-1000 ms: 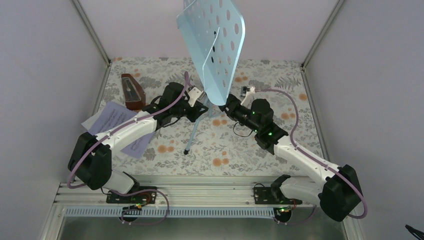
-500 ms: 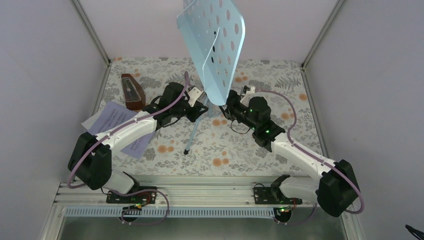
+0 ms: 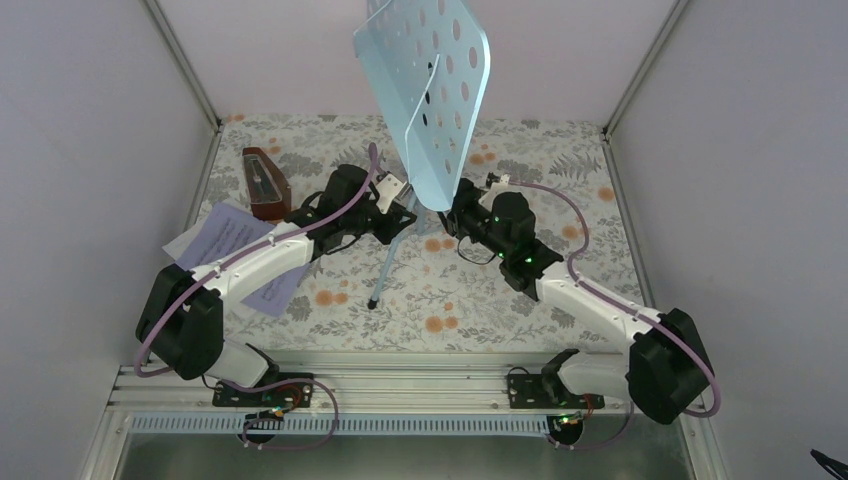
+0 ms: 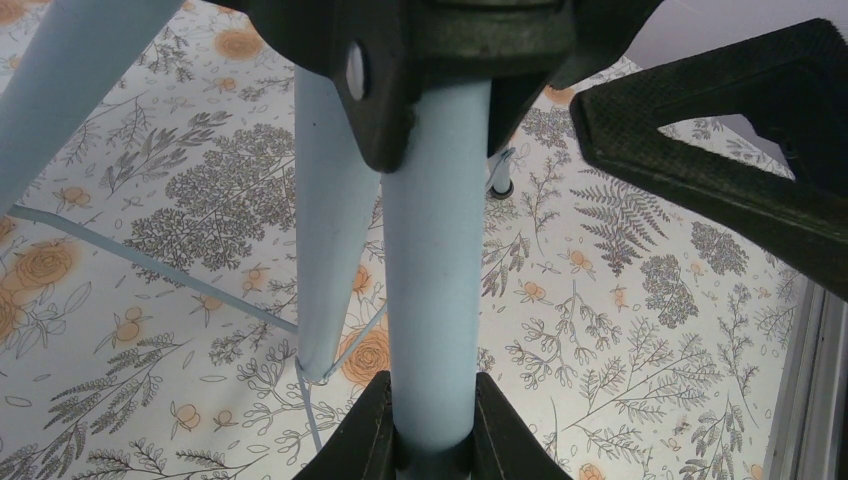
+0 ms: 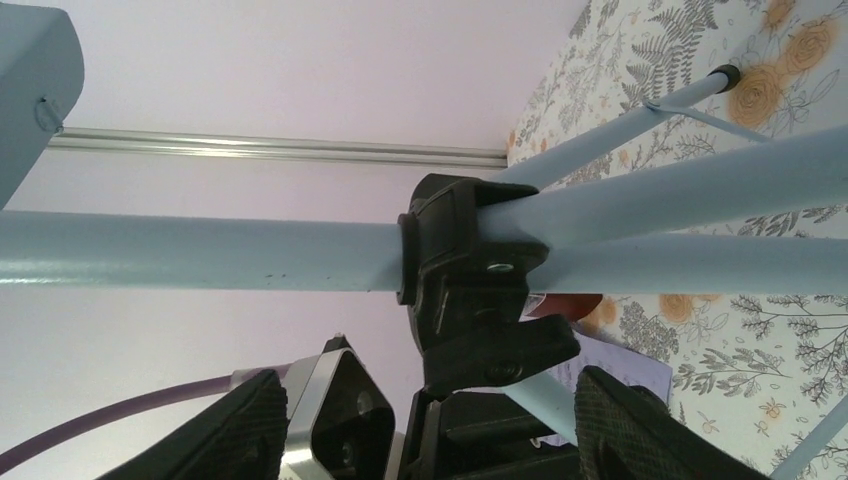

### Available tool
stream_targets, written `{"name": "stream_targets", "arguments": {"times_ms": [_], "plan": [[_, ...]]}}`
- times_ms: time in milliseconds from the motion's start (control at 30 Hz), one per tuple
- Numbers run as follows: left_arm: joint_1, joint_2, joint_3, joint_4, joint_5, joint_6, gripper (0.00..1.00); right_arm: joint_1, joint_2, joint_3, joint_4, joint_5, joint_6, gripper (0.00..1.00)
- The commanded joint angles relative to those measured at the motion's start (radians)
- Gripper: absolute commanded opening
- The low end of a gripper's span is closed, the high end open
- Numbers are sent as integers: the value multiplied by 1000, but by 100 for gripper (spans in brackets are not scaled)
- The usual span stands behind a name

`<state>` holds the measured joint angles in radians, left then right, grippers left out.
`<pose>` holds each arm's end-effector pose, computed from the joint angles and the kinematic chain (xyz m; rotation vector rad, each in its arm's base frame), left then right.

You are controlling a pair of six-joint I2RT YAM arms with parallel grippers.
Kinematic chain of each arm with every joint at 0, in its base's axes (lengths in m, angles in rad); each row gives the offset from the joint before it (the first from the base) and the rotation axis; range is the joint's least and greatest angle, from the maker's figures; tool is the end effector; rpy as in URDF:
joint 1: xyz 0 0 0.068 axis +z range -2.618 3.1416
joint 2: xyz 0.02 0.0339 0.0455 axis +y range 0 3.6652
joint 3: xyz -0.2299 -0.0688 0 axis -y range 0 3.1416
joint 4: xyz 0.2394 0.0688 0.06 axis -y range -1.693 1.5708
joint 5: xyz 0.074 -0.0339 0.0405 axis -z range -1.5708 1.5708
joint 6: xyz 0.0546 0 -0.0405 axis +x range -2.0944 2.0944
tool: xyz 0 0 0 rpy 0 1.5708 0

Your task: Pack up the instrument practice props

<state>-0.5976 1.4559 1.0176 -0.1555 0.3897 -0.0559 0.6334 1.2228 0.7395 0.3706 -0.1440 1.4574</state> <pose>0.2686 -0.2079 0.2249 0.8150 2.0683 -0.7904 0.2442 0.1890 0.2571 0.6786 1.8726 1.6078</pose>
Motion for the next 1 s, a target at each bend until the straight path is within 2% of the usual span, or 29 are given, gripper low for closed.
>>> {"name": "stream_targets", "arguments": {"times_ms": [0, 400, 600, 667, 800, 967], "plan": [[8, 5, 26, 7, -49, 4, 2, -1, 31, 3, 33, 46, 26, 66], [7, 6, 28, 5, -49, 5, 2, -1, 79, 22, 44, 71, 23, 49], [6, 6, 29, 3, -52, 7, 2, -1, 78, 20, 44, 90, 19, 36], [5, 7, 29, 2, -53, 7, 2, -1, 77, 21, 46, 94, 18, 37], [5, 8, 29, 2, -54, 8, 2, -1, 73, 21, 56, 98, 18, 48], [4, 12, 29, 1, -55, 8, 2, -1, 76, 21, 63, 98, 27, 50]]}}
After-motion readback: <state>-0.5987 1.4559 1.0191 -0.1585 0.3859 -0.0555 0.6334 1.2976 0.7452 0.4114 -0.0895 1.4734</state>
